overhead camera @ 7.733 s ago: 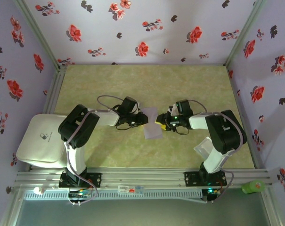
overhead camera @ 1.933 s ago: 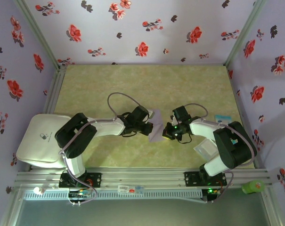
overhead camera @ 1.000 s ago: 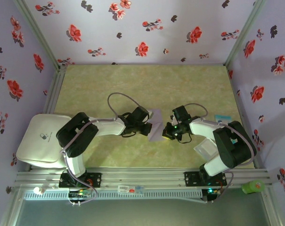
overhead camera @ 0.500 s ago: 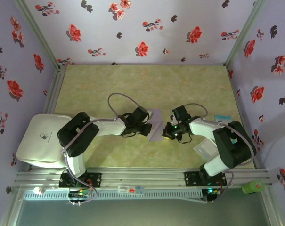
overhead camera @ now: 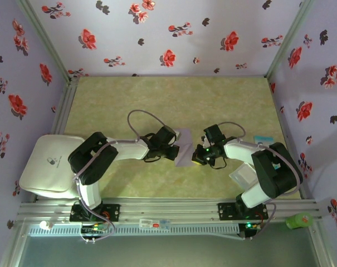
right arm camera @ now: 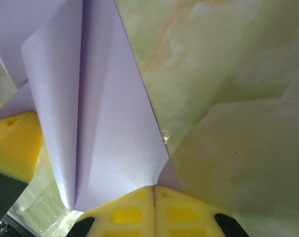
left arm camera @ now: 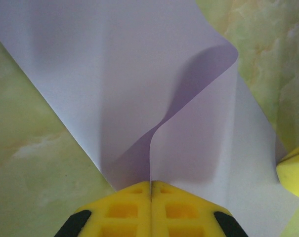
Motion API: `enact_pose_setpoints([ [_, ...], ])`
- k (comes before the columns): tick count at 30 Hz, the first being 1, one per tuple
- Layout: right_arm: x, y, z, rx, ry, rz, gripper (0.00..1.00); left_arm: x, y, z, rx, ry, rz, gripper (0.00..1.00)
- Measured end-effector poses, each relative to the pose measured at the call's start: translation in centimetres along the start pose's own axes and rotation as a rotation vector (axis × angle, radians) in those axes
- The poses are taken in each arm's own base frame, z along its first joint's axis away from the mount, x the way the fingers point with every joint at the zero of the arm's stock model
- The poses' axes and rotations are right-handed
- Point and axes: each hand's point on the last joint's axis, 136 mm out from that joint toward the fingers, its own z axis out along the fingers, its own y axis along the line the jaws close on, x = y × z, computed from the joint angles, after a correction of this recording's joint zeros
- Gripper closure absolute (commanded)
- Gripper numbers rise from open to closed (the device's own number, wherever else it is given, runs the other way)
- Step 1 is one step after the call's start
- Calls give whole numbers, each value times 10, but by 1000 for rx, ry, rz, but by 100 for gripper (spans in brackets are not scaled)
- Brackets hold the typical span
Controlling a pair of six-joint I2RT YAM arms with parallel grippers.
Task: Fold a paper plane with a square sheet of paper (pick it up from the middle)
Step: Fold the triangle a second time at the center of the table.
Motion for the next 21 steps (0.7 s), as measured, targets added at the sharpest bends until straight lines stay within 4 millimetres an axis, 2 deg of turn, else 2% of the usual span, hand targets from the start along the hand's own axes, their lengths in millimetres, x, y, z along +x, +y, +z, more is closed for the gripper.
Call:
enact_pose_setpoints([
  [10,0,1,1,-3,6,1,93,-1,0,1,2,-3,0,94],
  [18,-1,3,-1,-6,-3,3,84,0,0,1,1,-2,-1,95],
  [21,-6,7,-6,-18,-37,15,84,-1,0,1,2,-4,-1,95],
])
